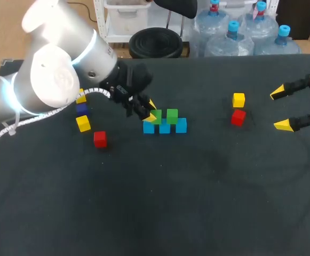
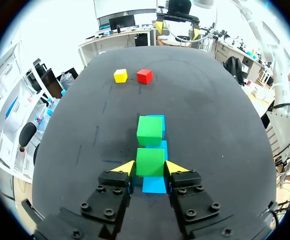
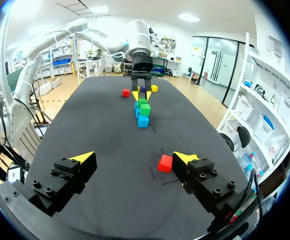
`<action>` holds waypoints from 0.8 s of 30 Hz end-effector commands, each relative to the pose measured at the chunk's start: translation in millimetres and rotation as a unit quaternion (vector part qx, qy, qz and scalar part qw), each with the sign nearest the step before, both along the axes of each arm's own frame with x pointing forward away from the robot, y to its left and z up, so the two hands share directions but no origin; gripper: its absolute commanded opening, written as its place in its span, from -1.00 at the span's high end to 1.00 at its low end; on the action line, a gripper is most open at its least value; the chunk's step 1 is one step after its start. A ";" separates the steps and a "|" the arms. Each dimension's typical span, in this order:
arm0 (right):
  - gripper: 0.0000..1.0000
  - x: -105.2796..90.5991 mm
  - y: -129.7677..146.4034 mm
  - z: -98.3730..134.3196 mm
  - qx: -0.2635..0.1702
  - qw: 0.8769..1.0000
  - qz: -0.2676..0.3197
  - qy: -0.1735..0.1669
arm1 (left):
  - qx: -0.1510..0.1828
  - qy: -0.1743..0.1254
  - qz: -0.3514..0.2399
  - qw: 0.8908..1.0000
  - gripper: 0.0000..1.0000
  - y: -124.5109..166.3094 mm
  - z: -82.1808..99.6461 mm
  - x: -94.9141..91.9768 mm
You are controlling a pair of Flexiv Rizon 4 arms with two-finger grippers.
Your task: Place the blue cubes, place green cubes on the blue cubes, place the yellow cubes on the green cubes, then place the red cubes on the yellow cubes, and place purple cube on the red cubes.
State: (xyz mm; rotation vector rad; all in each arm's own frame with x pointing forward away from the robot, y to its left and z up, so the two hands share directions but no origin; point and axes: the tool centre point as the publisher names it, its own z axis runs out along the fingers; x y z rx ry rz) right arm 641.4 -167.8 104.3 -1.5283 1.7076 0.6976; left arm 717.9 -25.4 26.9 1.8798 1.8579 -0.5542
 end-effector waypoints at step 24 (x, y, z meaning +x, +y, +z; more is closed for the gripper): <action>-1.00 0.5 0.3 -0.7 0.001 1.000 0.000 0.000 | 0.004 0.008 -0.006 1.000 0.40 0.2 -1.4 3.8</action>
